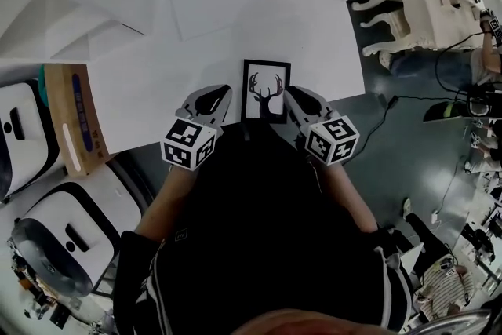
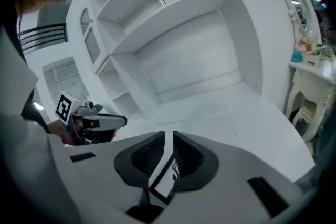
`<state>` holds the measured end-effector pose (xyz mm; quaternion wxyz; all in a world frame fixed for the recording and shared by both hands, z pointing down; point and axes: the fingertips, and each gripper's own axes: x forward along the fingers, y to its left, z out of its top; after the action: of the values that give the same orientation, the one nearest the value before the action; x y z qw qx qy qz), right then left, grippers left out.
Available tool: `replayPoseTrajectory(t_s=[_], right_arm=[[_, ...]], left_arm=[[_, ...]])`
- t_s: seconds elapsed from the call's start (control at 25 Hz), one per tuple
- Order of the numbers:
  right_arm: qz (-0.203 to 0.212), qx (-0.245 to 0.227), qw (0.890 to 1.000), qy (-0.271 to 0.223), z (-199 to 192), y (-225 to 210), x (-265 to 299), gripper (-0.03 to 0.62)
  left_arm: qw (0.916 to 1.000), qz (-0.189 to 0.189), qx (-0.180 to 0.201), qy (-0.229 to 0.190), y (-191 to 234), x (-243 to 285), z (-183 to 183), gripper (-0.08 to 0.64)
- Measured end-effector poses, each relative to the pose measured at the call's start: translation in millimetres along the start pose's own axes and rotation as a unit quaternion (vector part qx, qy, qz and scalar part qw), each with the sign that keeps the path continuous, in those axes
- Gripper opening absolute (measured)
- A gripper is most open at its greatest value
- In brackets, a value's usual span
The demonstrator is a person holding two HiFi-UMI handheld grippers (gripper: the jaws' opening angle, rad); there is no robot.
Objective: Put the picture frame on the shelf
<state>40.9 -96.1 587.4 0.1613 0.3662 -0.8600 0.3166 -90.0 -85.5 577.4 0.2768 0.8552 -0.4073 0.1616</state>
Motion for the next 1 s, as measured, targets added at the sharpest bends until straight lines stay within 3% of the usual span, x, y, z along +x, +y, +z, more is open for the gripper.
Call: replayPoseTrajectory(t_s=[0.36,0.52,0.6,0.76,1.0], right_arm=[[-0.032,0.036,0.997,0.061,-60.6,-38.4,22.0,0.041],[-0.043,0.056,0.990,0.118,-103.5,-57.7,41.9,0.114],[-0.055,0.059,0.987,0.137,-118.3,-64.4,47.4,0.114],[-0.085,0.061,0.982,0.155,-131.3,-74.7,51.8,0.121],[-0.113,0.054,0.973,0.194,-148.5,-86.7,47.9,0.122]], left_arm=[[0.9958,-0.038,-0.034,0.077,0.9,43.9,-55.1,0.014],[0.9909,-0.051,-0.041,0.118,6.7,66.0,-86.8,0.015],[0.9883,-0.048,-0.050,0.136,8.9,73.7,-101.6,0.019],[0.9837,-0.037,-0.050,0.169,12.6,88.0,-122.1,0.147],[0.9781,-0.007,-0.042,0.204,19.4,105.6,-141.9,0.150]])
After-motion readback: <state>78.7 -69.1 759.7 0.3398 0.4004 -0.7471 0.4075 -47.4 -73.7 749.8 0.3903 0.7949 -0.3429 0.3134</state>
